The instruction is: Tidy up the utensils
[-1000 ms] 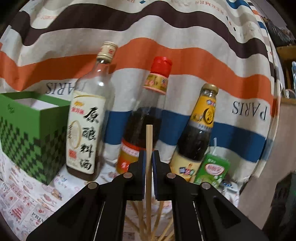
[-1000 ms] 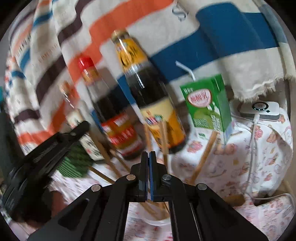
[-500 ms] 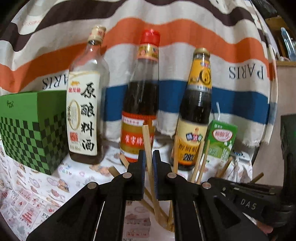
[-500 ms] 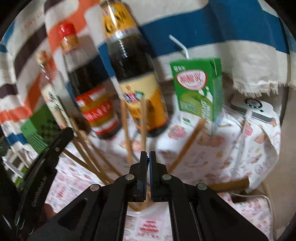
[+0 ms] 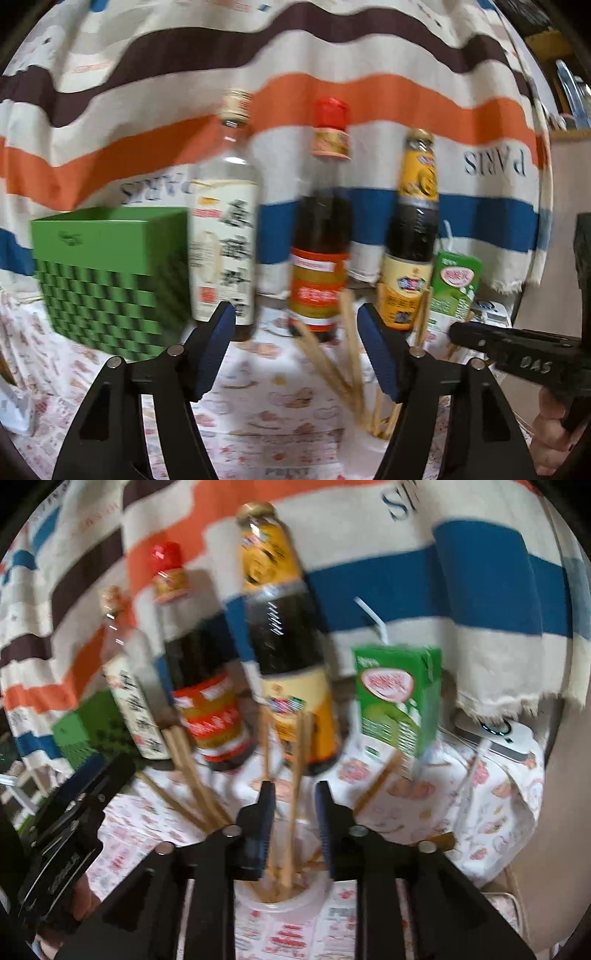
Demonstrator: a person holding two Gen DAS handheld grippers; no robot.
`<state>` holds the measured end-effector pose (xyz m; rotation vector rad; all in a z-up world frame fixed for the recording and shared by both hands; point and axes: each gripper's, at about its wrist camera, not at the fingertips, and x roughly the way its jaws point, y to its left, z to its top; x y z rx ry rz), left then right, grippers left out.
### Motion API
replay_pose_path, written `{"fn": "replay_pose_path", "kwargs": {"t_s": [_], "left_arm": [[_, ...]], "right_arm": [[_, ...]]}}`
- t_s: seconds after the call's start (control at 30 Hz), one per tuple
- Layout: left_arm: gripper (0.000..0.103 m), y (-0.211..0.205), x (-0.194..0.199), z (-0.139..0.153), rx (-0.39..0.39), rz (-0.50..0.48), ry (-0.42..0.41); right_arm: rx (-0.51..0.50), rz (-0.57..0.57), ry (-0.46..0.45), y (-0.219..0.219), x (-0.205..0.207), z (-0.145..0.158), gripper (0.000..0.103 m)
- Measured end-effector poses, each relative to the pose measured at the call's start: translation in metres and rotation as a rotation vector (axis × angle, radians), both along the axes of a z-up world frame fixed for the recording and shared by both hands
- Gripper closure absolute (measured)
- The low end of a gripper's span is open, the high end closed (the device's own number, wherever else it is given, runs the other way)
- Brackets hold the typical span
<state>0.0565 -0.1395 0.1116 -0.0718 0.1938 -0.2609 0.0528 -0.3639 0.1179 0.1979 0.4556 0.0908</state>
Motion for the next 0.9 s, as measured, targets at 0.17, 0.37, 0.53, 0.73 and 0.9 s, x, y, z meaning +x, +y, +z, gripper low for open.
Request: {"fn": "replay_pose_path", "kwargs": {"t_s": [0.17, 0.37, 0.53, 0.73, 0.9], "left_arm": [[0.005, 0.044, -0.016, 0.009, 0.016, 0.044, 0.015], [0.001, 0.091, -0.043, 0.002, 0.043, 0.048, 0.045], [0.001, 0.109, -0.077, -0.019, 0.074, 0.067, 0.007], [0.001, 0.109, -0.083, -0.046, 0.117, 0.027, 0.015], [0.001, 0.122, -0.071, -0.071, 0.065, 0.014, 0.103]], "right_arm": [[-0.027, 0.007, -0.089, 0.019, -0.022, 0.009, 0.038], [-0.054, -0.021, -0.130, 0.040, -0.052, 0.004, 0.018], [-0.015, -0.058, -0.126, 0.045, -0.071, -0.015, 0.015], [-0.116, -0.074, -0.130, 0.070, -0.078, -0.042, 0.008], [-0.161, -0.101, -0.210, 0.081, -0.086, -0.070, 0.008]]}}
